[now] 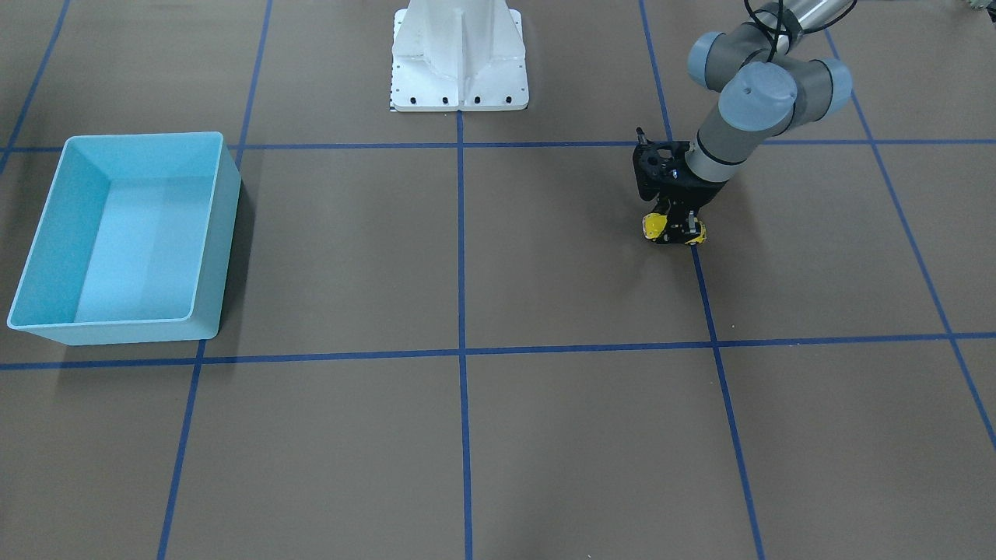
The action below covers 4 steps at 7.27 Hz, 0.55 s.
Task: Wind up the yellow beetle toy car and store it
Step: 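Keep dragging the car back toward the robot with the left gripper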
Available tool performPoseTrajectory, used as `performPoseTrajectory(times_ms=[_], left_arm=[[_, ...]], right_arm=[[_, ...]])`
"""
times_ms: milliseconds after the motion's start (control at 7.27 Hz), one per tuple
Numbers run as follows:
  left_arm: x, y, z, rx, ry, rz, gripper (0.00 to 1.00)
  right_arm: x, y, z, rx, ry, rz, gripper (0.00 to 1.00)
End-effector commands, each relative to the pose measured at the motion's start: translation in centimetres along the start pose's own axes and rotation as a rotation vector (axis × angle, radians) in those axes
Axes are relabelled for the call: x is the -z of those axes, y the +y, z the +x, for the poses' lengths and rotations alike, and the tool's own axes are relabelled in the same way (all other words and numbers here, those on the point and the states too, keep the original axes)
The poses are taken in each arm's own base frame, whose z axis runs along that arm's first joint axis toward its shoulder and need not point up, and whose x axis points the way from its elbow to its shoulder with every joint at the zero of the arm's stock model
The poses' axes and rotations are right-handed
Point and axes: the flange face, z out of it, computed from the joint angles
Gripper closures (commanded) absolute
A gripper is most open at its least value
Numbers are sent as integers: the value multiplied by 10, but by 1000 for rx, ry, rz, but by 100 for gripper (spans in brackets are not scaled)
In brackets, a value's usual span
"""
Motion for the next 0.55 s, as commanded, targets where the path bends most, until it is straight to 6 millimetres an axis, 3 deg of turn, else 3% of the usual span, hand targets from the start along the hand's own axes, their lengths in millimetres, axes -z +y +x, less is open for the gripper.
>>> performPoseTrajectory(times_ms=[0,413], left_arm=[[5,9,-5,15,13,8,97],[2,30,-1,14,7,16,97]], right_arm=[[0,1,1,-2,0,-2,0],[0,1,0,0,0,-1,0]])
